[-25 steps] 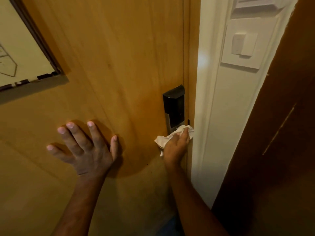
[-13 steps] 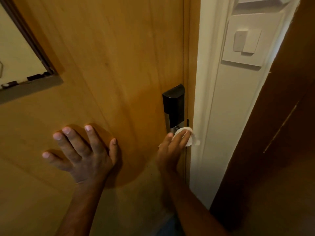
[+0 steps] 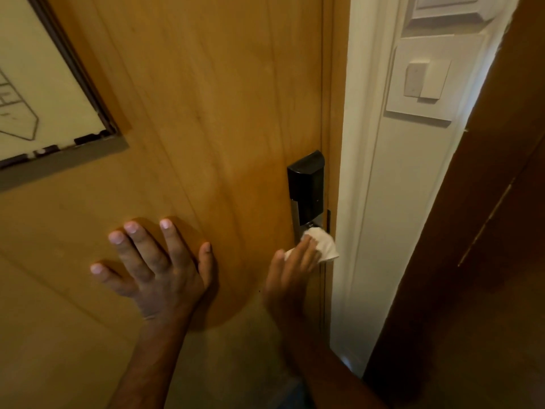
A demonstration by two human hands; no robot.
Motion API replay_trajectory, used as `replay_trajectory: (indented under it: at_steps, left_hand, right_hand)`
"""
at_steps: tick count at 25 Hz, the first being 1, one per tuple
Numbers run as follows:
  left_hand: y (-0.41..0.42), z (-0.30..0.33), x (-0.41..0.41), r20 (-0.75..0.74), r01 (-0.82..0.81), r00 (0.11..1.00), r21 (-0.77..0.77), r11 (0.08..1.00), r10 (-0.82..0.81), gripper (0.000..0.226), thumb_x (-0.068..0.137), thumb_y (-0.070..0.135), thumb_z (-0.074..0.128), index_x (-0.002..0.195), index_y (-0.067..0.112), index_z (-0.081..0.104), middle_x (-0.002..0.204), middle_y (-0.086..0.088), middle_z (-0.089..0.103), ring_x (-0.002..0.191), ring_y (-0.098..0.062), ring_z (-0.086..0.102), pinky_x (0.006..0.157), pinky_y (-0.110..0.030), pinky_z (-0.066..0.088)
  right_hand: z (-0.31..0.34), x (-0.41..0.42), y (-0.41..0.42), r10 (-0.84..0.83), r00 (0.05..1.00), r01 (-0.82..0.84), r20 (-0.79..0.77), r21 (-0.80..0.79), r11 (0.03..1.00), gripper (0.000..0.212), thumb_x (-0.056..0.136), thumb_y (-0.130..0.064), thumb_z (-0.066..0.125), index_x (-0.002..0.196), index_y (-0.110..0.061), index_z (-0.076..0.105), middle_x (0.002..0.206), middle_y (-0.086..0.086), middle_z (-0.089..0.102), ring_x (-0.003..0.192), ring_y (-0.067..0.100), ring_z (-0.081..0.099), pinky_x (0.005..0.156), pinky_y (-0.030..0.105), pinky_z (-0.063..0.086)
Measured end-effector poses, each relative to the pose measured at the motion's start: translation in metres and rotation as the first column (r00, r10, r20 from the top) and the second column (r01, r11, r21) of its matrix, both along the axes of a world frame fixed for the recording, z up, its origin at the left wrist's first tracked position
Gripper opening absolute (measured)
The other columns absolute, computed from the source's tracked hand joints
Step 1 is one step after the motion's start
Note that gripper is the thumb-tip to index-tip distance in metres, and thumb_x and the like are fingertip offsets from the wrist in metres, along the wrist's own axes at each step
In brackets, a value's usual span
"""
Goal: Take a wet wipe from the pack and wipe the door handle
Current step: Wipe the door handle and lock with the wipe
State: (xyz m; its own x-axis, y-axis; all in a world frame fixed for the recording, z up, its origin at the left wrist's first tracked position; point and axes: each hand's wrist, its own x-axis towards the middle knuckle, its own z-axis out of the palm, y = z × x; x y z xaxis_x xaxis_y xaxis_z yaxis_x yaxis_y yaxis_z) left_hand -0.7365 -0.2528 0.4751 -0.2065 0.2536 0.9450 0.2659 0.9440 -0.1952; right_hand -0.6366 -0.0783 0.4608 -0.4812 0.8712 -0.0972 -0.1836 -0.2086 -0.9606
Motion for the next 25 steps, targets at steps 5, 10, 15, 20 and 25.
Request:
replay_trajectory:
  at_steps: [5,10,15,20,25]
  left_hand:
    - [0.003,0.003,0.003,0.012,0.0,1.0,0.006,1.0,0.0,0.092,0.091,0.056,0.058,0.157,0.002,0.023,0.159,-0.032,0.014,0.155,-0.044,0.0,0.109,-0.073,0.013]
    - [0.001,-0.002,0.0,0.01,0.004,1.0,0.009,1.0,-0.004,0.095,0.09,0.056,0.058,0.159,0.003,0.02,0.166,-0.027,0.003,0.155,-0.044,0.0,0.111,-0.073,0.011]
    - [0.0,-0.003,-0.002,-0.003,0.016,1.0,-0.002,1.0,-0.016,0.095,0.091,0.056,0.057,0.16,0.004,0.018,0.167,-0.026,-0.001,0.155,-0.044,-0.001,0.116,-0.069,0.0]
    - [0.0,-0.004,-0.002,0.033,0.039,0.999,0.005,0.999,-0.039,0.093,0.091,0.056,0.058,0.159,0.003,0.022,0.167,-0.028,0.002,0.155,-0.045,0.002,0.108,-0.076,0.015]
    - [0.001,-0.002,0.004,0.096,0.131,0.986,0.048,0.99,-0.135,0.09,0.094,0.052,0.056,0.16,0.004,0.018,0.167,-0.025,-0.002,0.155,-0.043,-0.002,0.102,-0.083,0.022]
  right_hand:
    - [-0.017,0.002,0.03,-0.165,0.928,-0.054,0.335,0.558,0.828,0.043,0.107,-0.019,0.037,0.148,-0.007,0.033,0.155,0.016,0.033,0.141,0.031,0.034,0.112,0.036,0.033]
    - [-0.053,-0.011,-0.001,-0.365,0.911,0.165,0.191,0.641,0.749,0.059,0.069,0.002,0.087,0.112,0.004,0.048,0.117,0.033,0.063,0.109,0.046,0.062,0.076,0.055,0.059]
    - [-0.016,-0.026,0.051,-0.075,0.935,-0.058,0.346,0.361,0.931,0.051,0.104,-0.046,0.029,0.142,-0.013,0.041,0.136,0.013,0.054,0.119,0.022,0.053,0.086,0.025,0.047]
    - [-0.029,-0.002,0.059,0.052,0.974,-0.043,0.219,-0.049,0.998,0.029,0.103,-0.023,0.049,0.13,-0.016,0.056,0.112,0.002,0.064,0.094,0.016,0.064,0.068,0.022,0.057]
    - [-0.045,0.04,0.016,0.132,0.989,-0.122,0.063,-0.145,0.982,0.031,0.091,-0.003,0.067,0.09,-0.034,0.067,0.099,-0.008,0.07,0.09,0.013,0.07,0.071,0.03,0.062]
